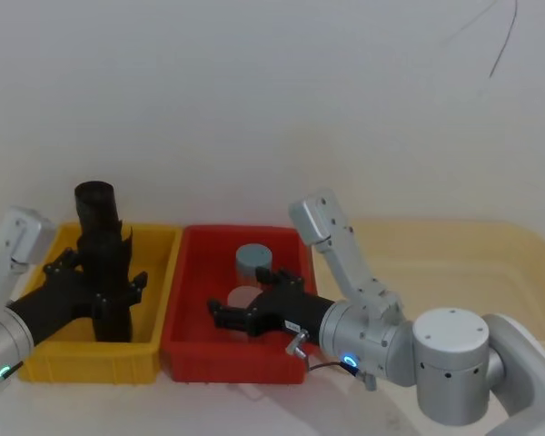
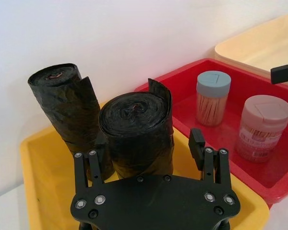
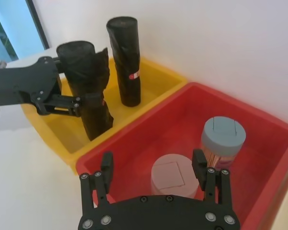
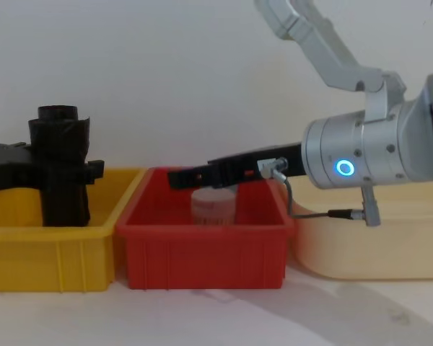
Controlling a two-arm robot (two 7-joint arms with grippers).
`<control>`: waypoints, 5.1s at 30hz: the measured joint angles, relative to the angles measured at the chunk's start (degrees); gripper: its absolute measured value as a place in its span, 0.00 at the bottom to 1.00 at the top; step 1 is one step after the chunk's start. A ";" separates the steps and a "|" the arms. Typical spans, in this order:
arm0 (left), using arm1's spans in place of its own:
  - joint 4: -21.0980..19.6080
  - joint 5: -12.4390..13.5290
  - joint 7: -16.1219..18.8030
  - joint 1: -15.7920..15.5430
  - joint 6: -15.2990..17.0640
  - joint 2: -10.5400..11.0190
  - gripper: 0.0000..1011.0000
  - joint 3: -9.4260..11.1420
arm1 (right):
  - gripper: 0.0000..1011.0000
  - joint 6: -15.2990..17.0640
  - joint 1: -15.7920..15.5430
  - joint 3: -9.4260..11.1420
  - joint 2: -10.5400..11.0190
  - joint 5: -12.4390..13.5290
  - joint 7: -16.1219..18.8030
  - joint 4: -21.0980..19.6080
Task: Pick up the garbage bag with the one hand and transfer it to the other hand.
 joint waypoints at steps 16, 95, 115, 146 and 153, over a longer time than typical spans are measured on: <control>0.68 0.84 0.70 -0.65 0.19 -0.32 0.99 0.61 | 0.99 -0.75 3.05 -0.93 -0.39 -0.49 1.83 5.55; -1.94 2.91 1.74 -2.35 -0.31 -0.08 0.51 0.09 | 0.64 -1.24 6.38 -1.83 1.24 0.55 5.72 6.45; -1.02 5.35 -1.65 -14.86 -3.83 -3.04 0.51 2.18 | 0.64 -4.18 7.02 3.44 5.78 0.20 1.64 -4.29; 31.07 -1.09 -20.02 -38.20 -17.07 -21.21 0.51 11.22 | 0.64 4.85 -3.69 18.15 15.93 -1.82 -9.43 -17.54; 46.59 -4.89 -27.15 -45.00 -22.09 -27.28 0.51 12.49 | 0.64 6.19 -5.02 19.26 16.51 -1.73 -9.57 -17.44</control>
